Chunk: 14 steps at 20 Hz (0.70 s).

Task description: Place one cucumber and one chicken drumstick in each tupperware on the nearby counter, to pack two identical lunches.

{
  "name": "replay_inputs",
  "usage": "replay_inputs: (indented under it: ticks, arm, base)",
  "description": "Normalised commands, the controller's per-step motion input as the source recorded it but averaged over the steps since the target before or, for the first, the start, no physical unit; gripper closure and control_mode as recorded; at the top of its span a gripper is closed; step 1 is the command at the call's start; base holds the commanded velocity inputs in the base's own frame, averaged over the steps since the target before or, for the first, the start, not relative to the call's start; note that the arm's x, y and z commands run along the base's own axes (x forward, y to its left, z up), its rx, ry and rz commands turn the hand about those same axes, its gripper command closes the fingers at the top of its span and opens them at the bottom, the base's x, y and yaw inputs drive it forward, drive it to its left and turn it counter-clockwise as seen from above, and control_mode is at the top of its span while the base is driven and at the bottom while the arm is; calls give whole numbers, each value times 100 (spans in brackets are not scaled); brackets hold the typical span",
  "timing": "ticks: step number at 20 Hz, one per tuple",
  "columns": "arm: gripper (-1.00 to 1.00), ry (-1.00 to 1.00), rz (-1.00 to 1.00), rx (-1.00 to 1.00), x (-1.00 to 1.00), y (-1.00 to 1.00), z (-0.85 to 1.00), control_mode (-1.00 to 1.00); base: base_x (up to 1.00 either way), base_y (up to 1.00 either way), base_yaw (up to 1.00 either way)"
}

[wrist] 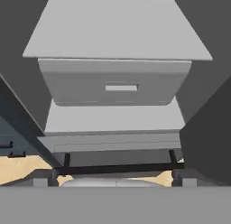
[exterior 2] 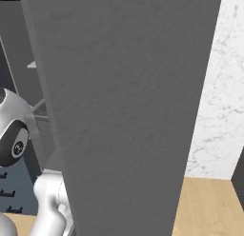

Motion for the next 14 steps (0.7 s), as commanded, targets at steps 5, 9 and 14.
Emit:
replay_inputs:
  ticks: [5,9,14]
  arm:
    - [-100,-34,0,0,1,-7,88,-100]
    - [-100,-23,0,1,13,-15,97,-100]
    - [-100,-10,0,0,24,-19,90,-100]
  base:
    - [0,0,0]
    - [0,0,0]
    - [0,0,0]
